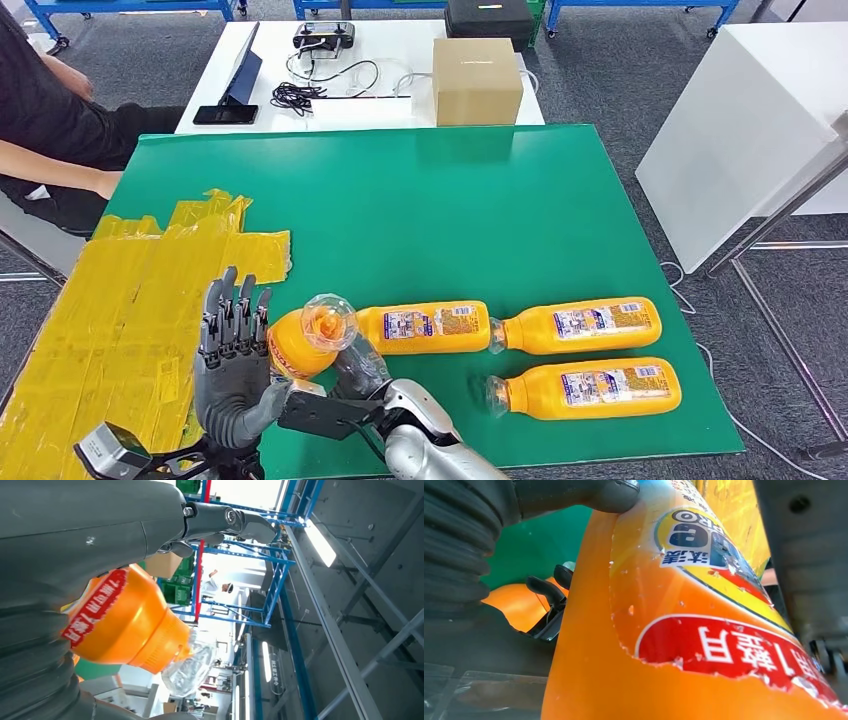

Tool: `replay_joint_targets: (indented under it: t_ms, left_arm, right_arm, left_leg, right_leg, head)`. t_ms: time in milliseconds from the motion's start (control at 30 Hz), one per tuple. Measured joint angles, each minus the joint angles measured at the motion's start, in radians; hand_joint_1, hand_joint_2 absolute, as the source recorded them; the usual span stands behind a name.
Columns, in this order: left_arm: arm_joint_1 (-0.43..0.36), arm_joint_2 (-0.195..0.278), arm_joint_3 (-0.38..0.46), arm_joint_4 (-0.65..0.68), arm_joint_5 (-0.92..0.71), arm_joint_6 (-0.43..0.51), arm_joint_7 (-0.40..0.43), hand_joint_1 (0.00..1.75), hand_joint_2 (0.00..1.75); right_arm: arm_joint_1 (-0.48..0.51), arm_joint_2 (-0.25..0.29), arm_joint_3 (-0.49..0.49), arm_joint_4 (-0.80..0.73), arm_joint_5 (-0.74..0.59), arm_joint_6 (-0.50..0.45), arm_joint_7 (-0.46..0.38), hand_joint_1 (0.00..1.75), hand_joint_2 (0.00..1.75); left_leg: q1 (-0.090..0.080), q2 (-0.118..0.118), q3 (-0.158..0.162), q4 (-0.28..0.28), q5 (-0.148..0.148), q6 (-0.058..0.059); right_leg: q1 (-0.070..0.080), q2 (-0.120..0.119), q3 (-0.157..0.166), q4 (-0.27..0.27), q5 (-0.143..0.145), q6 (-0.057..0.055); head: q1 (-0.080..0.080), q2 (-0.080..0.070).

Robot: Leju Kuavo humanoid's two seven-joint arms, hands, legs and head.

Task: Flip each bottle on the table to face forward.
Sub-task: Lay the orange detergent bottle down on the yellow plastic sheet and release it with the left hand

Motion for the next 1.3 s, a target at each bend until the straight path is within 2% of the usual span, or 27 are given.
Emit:
replay_joint_targets:
  t_ms: [700,800,933,1067,1200,1300]
  left_arm:
    - [0.002,0.007,0.004,-0.006,-0.016,0.011,0.0,0.0,1.75]
    - [0.001,0.012,0.002,-0.006,-0.047,0.053,0.0,0.0,1.75]
    - [0.0,0.02,-0.01,-0.002,-0.116,0.166,0.0,0.0,1.75]
    - [0.0,0.023,-0.014,0.007,-0.181,0.268,0.001,0.0,0.0]
    - [-0.004,0.021,-0.003,0.027,-0.326,0.434,0.011,0.0,0.0]
    - [-0.001,0.021,0.008,0.035,-0.376,0.467,0.012,0.0,0.0]
  right_arm:
    - [-0.014,0.006,0.007,0.054,0.023,0.016,-0.043,1.75,1.75]
    - [-0.012,0.006,0.001,0.054,0.035,0.017,-0.048,1.75,1.75]
    - [-0.008,0.006,-0.014,0.054,0.051,0.017,-0.052,1.75,1.75]
    - [-0.005,0.006,-0.025,0.054,0.06,0.007,-0.056,1.75,1.75]
    - [0.006,0.005,-0.039,0.039,0.069,-0.013,-0.066,1.75,1.75]
    - [0.024,-0.002,-0.055,-0.012,0.073,-0.014,-0.069,1.75,1.75]
  left_leg:
    - [0.0,0.0,0.0,0.0,0.0,0.0]
    - [0.0,0.0,0.0,0.0,0.0,0.0]
    - [0.0,0.0,0.0,0.0,0.0,0.0]
    - [0.0,0.0,0.0,0.0,0.0,0.0]
    - [0.0,0.0,0.0,0.0,0.0,0.0]
    - [0.0,0.0,0.0,0.0,0.0,0.0]
  right_leg:
    - [0.001,0.0,0.0,0.0,0.0,0.0]
    - [0.001,0.0,0.0,0.0,0.0,0.0]
    - [0.001,0.0,0.0,0.0,0.0,0.0]
    - [0.001,0.0,-0.001,0.0,0.0,0.0]
    - [0.001,0.0,-0.001,0.0,0.0,0.0]
    - [0.0,0.0,-0.001,0.0,0.0,0.0]
  head:
    - [0.0,0.0]
    - [0.0,0.0]
    - [0.0,0.0]
    - [0.0,0.0]
    - [0.0,0.0]
    - [0.0,0.0]
